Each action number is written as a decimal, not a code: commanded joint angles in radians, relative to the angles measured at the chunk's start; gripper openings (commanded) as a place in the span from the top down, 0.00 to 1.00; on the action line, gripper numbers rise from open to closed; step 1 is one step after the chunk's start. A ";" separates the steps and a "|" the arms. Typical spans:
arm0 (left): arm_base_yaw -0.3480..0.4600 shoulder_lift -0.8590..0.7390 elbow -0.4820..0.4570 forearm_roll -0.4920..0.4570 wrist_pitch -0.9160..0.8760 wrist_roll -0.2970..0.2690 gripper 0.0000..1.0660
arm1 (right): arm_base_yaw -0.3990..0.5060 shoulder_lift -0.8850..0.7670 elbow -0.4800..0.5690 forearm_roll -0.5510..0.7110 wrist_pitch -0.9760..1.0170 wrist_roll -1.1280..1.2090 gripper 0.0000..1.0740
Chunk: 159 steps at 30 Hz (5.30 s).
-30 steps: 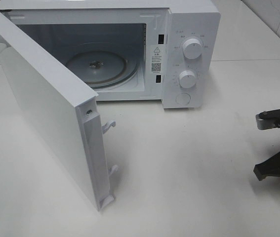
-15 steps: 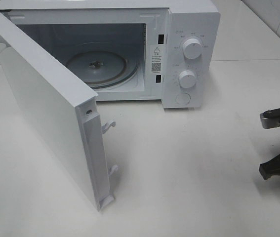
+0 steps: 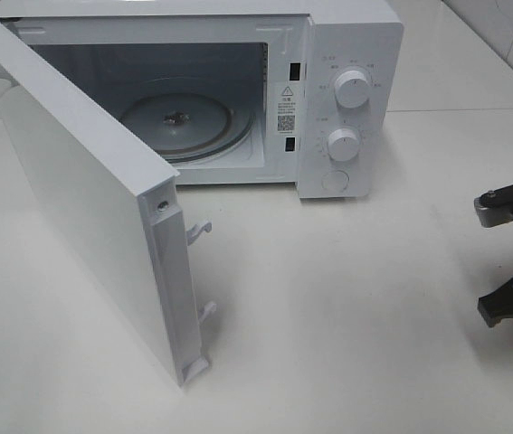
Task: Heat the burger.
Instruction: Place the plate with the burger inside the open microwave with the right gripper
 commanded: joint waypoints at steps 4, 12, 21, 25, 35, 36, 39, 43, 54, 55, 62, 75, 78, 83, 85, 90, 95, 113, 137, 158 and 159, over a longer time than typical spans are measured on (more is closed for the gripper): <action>0.001 -0.018 0.003 0.003 -0.009 0.000 0.06 | 0.052 -0.023 0.002 -0.105 0.105 0.044 1.00; 0.001 -0.018 0.003 0.003 -0.009 0.000 0.06 | 0.137 -0.023 0.002 -0.124 0.173 0.055 1.00; 0.001 -0.018 0.003 0.003 -0.009 0.000 0.06 | 0.266 -0.023 0.002 -0.123 0.257 0.054 1.00; 0.001 -0.018 0.003 0.003 -0.009 0.000 0.06 | 0.306 -0.023 0.002 -0.121 0.278 0.049 1.00; 0.001 -0.018 0.003 0.003 -0.009 0.000 0.06 | 0.437 -0.117 0.002 -0.121 0.315 0.047 0.99; 0.001 -0.018 0.003 0.003 -0.009 0.000 0.06 | 0.445 -0.128 0.002 -0.122 0.322 0.047 0.99; 0.001 -0.018 0.003 0.003 -0.009 0.000 0.06 | 0.484 -0.178 0.004 -0.122 0.353 0.035 0.99; 0.001 -0.018 0.003 0.003 -0.009 0.000 0.06 | 0.517 -0.208 0.022 -0.122 0.358 0.035 0.99; 0.001 -0.018 0.003 0.003 -0.009 0.000 0.06 | 0.666 -0.290 0.084 -0.122 0.366 0.040 0.99; 0.001 -0.018 0.003 0.003 -0.009 0.000 0.06 | 0.685 -0.290 0.084 -0.124 0.368 0.034 0.99; 0.001 -0.018 0.003 0.003 -0.009 0.000 0.06 | 0.726 -0.290 0.084 -0.163 0.353 0.022 0.99; 0.001 -0.018 0.003 0.003 -0.009 0.000 0.06 | 0.726 -0.290 0.083 -0.245 0.282 -0.114 0.97; 0.001 -0.018 0.003 0.003 -0.009 0.000 0.06 | 0.726 -0.290 0.083 -0.270 0.239 -0.123 0.97; 0.001 -0.018 0.003 0.003 -0.009 0.000 0.06 | 0.726 -0.290 0.083 -0.299 0.172 -0.178 0.97; 0.001 -0.018 0.003 0.003 -0.009 0.000 0.06 | 0.726 -0.290 0.083 -0.304 0.149 -0.222 0.97; 0.001 -0.018 0.003 0.003 -0.009 0.000 0.06 | 0.726 -0.290 0.083 -0.307 0.108 -0.342 0.96; 0.001 -0.018 0.003 0.003 -0.009 0.000 0.06 | 0.726 -0.290 0.083 -0.307 0.040 -0.561 0.95; 0.001 -0.018 0.003 0.003 -0.009 0.000 0.06 | 0.726 -0.290 0.083 -0.403 -0.188 -0.805 0.94; 0.001 -0.018 0.003 0.003 -0.009 0.000 0.06 | 0.526 -0.290 0.082 -0.043 -0.430 -1.521 1.00; 0.001 -0.018 0.003 0.003 -0.009 0.000 0.06 | 0.405 -0.290 0.045 0.542 -0.457 -2.130 1.00; 0.001 -0.018 0.003 0.003 -0.009 0.000 0.06 | 0.405 -0.290 0.035 0.542 -0.458 -2.130 1.00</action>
